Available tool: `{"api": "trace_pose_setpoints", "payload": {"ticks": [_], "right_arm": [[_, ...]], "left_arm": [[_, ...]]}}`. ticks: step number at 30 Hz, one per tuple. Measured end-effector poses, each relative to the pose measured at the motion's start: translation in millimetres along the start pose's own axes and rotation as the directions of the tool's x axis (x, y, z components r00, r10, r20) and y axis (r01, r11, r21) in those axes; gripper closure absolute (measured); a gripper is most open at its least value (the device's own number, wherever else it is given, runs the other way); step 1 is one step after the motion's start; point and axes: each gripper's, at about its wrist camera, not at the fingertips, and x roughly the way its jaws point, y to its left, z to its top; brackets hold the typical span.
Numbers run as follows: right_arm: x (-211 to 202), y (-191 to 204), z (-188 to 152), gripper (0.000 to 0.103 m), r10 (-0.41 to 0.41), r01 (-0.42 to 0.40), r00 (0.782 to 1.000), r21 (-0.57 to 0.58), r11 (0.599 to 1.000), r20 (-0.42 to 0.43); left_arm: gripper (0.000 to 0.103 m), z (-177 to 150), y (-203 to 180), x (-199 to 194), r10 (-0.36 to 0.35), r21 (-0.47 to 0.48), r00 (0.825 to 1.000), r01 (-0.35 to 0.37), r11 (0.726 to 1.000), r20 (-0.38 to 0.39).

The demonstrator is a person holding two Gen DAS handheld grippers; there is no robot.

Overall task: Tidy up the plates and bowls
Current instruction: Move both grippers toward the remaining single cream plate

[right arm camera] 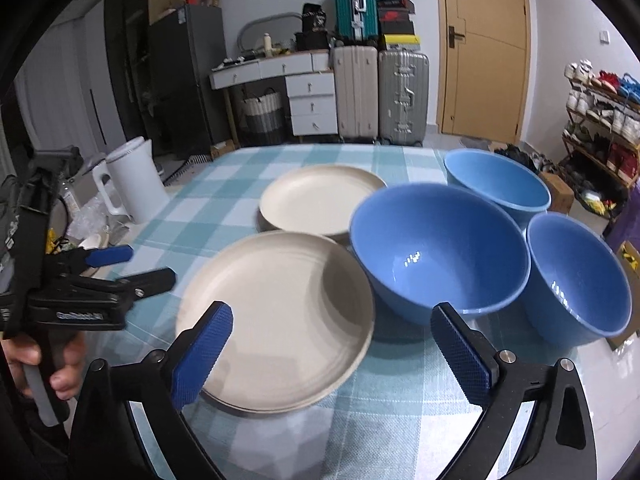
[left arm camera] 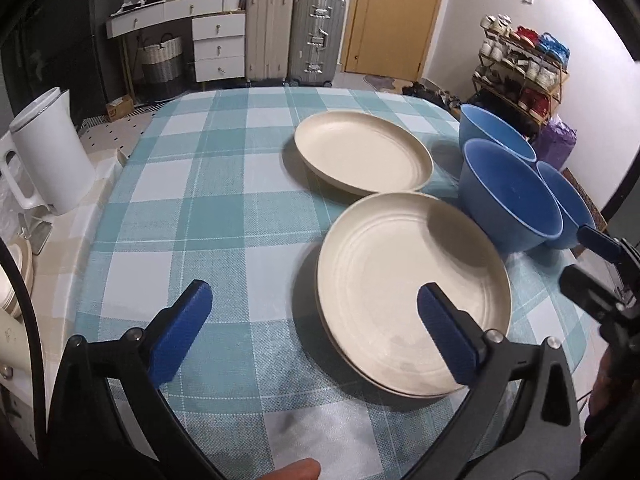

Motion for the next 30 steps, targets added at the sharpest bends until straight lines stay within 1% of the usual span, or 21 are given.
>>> {"api": "trace_pose_setpoints", "payload": {"ticks": [5, 13, 16, 23, 30], "right_arm": [[-12.3, 1.7, 11.9, 0.001, 0.008, -0.008, 0.999, -0.002, 1.0, 0.038], [-13.9, 0.4, 36.8, 0.001, 0.041, -0.039, 0.997, -0.025, 0.999, 0.064], [-12.7, -3.7, 46.4, 0.001, 0.049, -0.048, 0.996, -0.02, 0.999, 0.069], [-7.0, -4.0, 67.8, 0.001, 0.069, -0.068, 0.995, -0.025, 0.997, 0.068], [4.5, 0.2, 87.1, 0.001, 0.094, -0.092, 0.994, -0.046, 0.995, 0.057]], "left_arm": [[0.001, 2.7, 2.7, -7.4, 0.004, -0.018, 1.0, -0.004, 1.0, 0.02], [0.001, 12.0, 9.9, -23.1, 0.029, -0.06, 0.997, -0.025, 0.998, 0.065], [0.001, 16.7, 12.4, -27.0, 0.039, -0.055, 0.996, -0.035, 0.998, 0.075], [0.001, 34.1, 29.5, -39.7, 0.056, -0.112, 0.994, -0.045, 0.993, 0.095], [0.001, 50.8, 43.0, -38.8, 0.084, -0.147, 0.992, -0.069, 0.987, 0.093]]}}
